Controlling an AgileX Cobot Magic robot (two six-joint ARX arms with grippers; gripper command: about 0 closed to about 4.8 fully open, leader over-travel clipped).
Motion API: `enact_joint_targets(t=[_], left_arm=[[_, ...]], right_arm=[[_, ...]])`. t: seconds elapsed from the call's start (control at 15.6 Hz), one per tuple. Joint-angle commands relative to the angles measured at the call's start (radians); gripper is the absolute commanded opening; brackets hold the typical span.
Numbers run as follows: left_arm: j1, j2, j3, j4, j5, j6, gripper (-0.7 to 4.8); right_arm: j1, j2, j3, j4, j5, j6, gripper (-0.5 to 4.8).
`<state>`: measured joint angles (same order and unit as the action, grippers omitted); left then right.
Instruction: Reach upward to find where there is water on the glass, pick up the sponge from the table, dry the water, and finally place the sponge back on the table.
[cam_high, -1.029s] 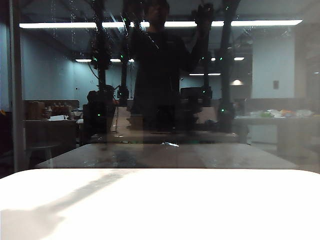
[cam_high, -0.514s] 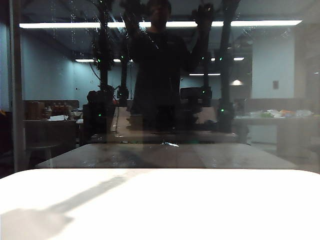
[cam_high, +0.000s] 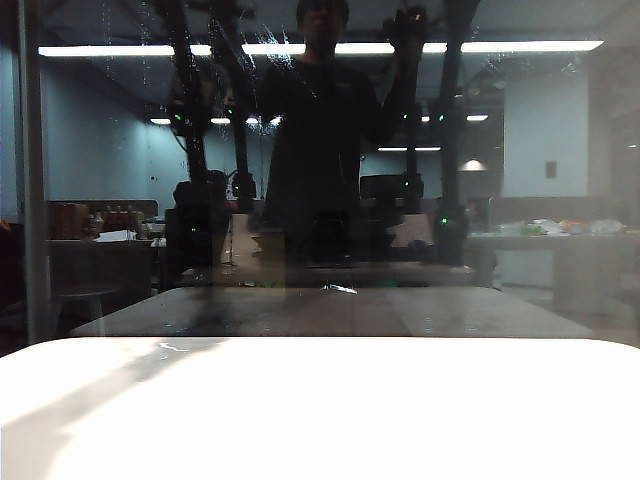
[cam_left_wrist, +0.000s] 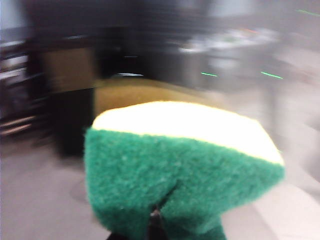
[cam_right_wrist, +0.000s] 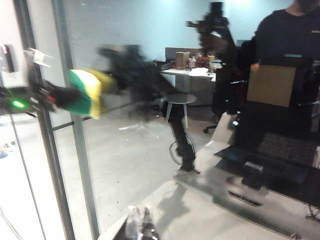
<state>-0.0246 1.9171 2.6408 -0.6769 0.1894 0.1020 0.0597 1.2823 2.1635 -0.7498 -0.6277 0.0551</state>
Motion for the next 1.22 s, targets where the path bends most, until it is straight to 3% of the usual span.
enact_joint_targets(t=[0.06, 0.26, 0.64, 0.84, 0.9, 1.09, 1.22], left_arm=[[0.094, -0.011, 0.002, 0.021, -0.002, -0.068, -0.05], [0.089, -0.009, 0.000, 0.028, 0.061, -0.116, -0.05], [-0.225, 0.055, 0.000, 0.050, 0.042, -0.077, -0.05], [-0.369, 0.112, 0.000, 0.024, -0.021, 0.028, -0.05], [-0.386, 0.127, 0.000, -0.003, -0.060, 0.068, -0.05], [-0.396, 0.133, 0.000, -0.043, -0.155, 0.088, -0.05], [-0.356, 0.110, 0.000, -0.059, -0.179, 0.113, -0.05]], right_arm=[[0.002, 0.004, 0.005, 0.030, 0.000, 0.001, -0.01], [0.002, 0.010, 0.005, 0.044, 0.000, 0.001, -0.01], [0.002, 0.009, 0.005, 0.066, -0.003, 0.001, -0.01], [0.002, 0.009, 0.005, 0.066, -0.003, 0.001, -0.01], [0.002, 0.009, 0.005, 0.066, -0.003, 0.001, -0.01], [0.002, 0.008, 0.005, 0.066, -0.003, 0.001, -0.01], [0.002, 0.008, 0.005, 0.067, -0.003, 0.001, -0.01]])
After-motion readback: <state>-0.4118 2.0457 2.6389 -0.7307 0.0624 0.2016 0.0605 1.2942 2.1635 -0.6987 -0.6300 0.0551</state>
